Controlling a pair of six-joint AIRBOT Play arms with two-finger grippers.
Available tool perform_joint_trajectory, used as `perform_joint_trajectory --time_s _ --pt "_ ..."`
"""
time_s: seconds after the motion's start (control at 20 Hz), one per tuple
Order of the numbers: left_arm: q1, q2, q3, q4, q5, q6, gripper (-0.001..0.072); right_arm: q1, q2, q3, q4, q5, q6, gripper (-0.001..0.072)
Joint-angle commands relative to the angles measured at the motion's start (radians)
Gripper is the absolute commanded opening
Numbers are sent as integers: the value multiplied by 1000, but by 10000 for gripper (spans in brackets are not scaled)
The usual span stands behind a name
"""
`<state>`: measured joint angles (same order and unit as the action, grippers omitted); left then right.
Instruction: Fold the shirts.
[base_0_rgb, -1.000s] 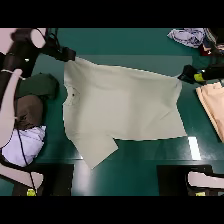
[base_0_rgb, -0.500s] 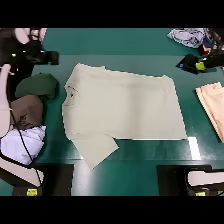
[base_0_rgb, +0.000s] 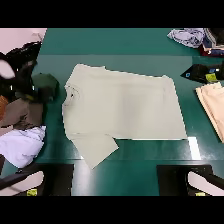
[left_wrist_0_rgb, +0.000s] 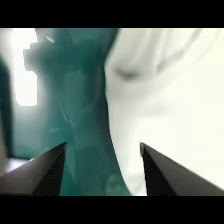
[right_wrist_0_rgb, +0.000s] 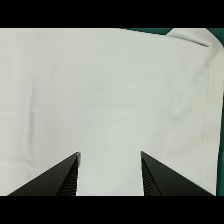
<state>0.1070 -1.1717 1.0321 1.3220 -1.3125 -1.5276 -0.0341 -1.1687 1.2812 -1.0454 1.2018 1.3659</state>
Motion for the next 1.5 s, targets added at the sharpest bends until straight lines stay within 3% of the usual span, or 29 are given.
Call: perform_joint_trajectory --time_s 0.0,0.4,0.7,0.75,0.8,0.85,0.9,1.15,1.3,1.45 --pt "3 214 -338 -134 -26 50 543 1 87 -82 1 -22 -6 432" --pt "3 289 -611 -404 190 70 542 1 158 -99 7 -21 -6 431" --pt "-49 277 -631 -432 338 69 541 1 198 -99 -2 21 -6 431" --pt "-49 278 -631 -432 351 68 515 -3 203 -99 -5 52 -6 432" --pt "-49 278 -631 -433 352 69 270 -18 204 -99 -5 100 -6 432" --pt "-49 278 -631 -433 352 69 74 -38 204 -99 -11 150 -6 432" --pt "-49 279 -631 -433 351 70 28 -66 205 -105 -35 198 -6 432" --pt "-49 282 -528 -407 270 171 27 -314 288 -377 -178 267 -6 432" --pt "-49 282 -463 -409 256 200 28 -478 299 -624 -176 257 -6 435" --pt "-49 282 -457 -407 263 201 28 -512 257 -752 -175 210 -7 433"
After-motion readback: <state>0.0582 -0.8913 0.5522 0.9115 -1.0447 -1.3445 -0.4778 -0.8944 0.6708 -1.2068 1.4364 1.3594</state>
